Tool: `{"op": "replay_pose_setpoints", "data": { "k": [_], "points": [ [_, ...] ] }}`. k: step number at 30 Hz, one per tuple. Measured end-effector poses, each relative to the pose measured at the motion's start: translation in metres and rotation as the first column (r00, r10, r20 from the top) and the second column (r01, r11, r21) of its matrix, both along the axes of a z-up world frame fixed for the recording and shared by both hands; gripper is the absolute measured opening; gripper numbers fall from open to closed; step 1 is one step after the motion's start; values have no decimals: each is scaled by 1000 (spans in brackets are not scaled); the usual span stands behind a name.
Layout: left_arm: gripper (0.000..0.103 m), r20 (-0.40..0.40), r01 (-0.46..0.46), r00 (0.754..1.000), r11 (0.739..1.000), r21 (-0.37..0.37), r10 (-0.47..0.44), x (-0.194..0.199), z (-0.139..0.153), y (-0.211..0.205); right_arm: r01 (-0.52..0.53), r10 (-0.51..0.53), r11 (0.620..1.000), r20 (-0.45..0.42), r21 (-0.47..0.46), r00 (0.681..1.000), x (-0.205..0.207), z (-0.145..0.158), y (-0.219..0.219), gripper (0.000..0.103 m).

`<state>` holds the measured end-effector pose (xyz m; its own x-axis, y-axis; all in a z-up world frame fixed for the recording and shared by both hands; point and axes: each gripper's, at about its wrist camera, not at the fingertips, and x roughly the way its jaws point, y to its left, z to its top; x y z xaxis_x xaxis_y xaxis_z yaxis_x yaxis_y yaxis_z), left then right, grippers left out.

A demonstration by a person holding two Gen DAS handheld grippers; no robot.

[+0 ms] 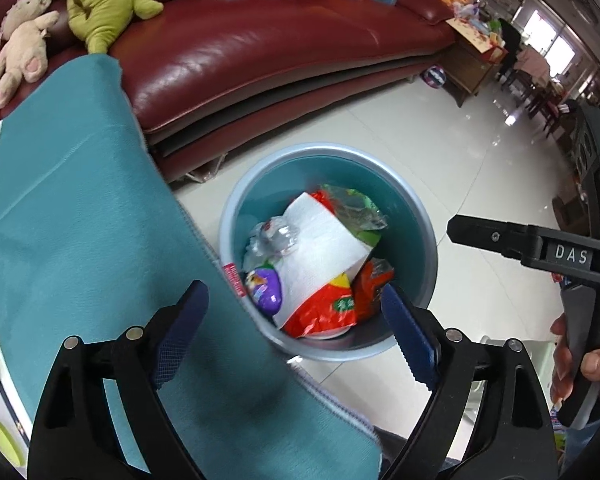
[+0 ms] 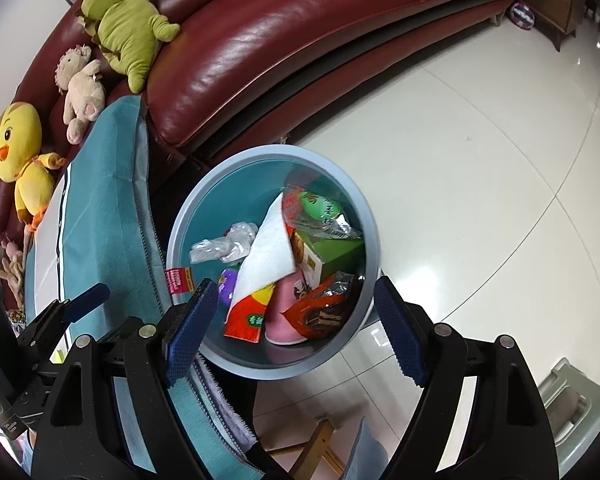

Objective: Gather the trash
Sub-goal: 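Move both tools back over the table toward the lid and bowl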

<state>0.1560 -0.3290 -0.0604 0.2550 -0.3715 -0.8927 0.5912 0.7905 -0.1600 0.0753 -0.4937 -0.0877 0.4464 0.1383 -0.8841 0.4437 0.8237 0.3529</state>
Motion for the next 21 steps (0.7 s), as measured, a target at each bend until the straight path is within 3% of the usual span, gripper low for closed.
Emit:
{"op": "replay_pose_setpoints", "data": {
  "k": [4,21],
  "points": [
    [89,7,-23,1000,1000,-5,23,-3,6,19,-18,18,1000,2,-12,1000,3,7,12,81],
    [94,54,-152,986,986,-68,156,-20,37,126,-142,142,988,-6,-61,990,10,43,102,85]
  ]
}}
